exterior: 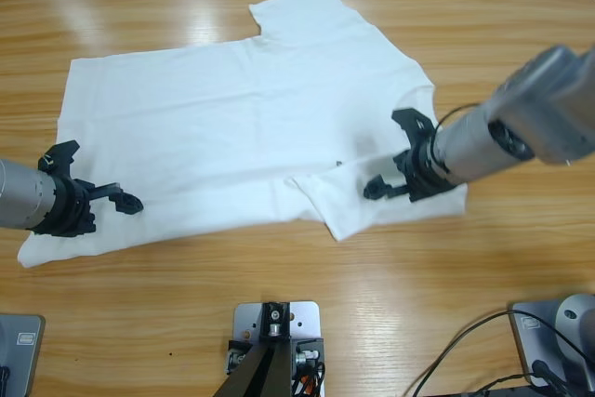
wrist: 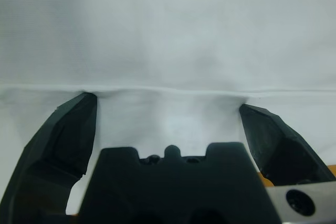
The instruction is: Fold clothes
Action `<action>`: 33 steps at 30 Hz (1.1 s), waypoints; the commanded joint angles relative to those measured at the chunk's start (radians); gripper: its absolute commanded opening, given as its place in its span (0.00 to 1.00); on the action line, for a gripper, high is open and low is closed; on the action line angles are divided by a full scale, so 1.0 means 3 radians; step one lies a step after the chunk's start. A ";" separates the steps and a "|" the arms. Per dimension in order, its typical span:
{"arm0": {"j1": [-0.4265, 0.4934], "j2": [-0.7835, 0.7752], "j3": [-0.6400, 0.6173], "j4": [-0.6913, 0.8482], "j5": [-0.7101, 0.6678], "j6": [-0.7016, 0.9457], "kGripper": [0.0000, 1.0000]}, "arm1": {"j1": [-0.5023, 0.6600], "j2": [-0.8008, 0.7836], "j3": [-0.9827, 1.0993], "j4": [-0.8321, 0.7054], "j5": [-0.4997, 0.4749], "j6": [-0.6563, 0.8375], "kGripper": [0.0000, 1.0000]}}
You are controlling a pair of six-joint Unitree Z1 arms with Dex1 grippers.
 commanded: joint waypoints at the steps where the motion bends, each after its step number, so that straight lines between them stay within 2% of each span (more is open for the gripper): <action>1: -0.0319 -0.0061 0.0149 0.0165 -0.0033 -0.0124 1.00 | 0.0481 0.0359 0.0471 0.0768 -0.0359 0.0804 1.00; 7: -0.0415 -0.0087 0.0129 0.0229 -0.0033 -0.0146 1.00 | 0.0674 0.0308 0.0442 0.1018 -0.0416 0.1064 1.00; 12: -0.0452 -0.0089 0.0117 0.0235 -0.0033 -0.0161 1.00 | 0.0726 0.0111 0.0418 0.1058 -0.0420 0.1090 1.00; 16: -0.0452 -0.0217 0.0015 0.0345 -0.0033 -0.0170 1.00 | 0.0726 -0.0321 -0.0079 0.1725 -0.0576 0.0964 1.00; 20: -0.0452 -0.0595 -0.0259 0.0776 -0.0031 -0.0188 1.00 | 0.0726 -0.0616 -0.0778 0.2419 -0.0680 0.0796 1.00; 23: -0.0439 -0.0746 -0.0473 0.1051 -0.0002 -0.0187 0.98 | 0.0676 -0.0636 -0.1116 0.2565 -0.0709 0.0530 1.00; 26: -0.0402 -0.0804 -0.0591 0.1144 0.0007 -0.0187 0.97 | 0.0354 -0.0619 -0.1291 0.2564 -0.0733 0.0146 1.00; 29: -0.0210 -0.0798 -0.0587 0.1141 0.0008 -0.0175 0.96 | -0.0308 -0.0519 -0.1538 0.2499 -0.0699 -0.0495 1.00; 30: -0.0073 -0.0786 -0.0587 0.1122 0.0009 -0.0159 0.96 | -0.0565 -0.0468 -0.1666 0.2435 -0.0579 -0.0804 1.00; 33: 0.0505 -0.0723 -0.0598 0.0868 0.0008 0.0000 0.95 | -0.1262 -0.0124 -0.2139 0.2246 0.0119 -0.1674 0.98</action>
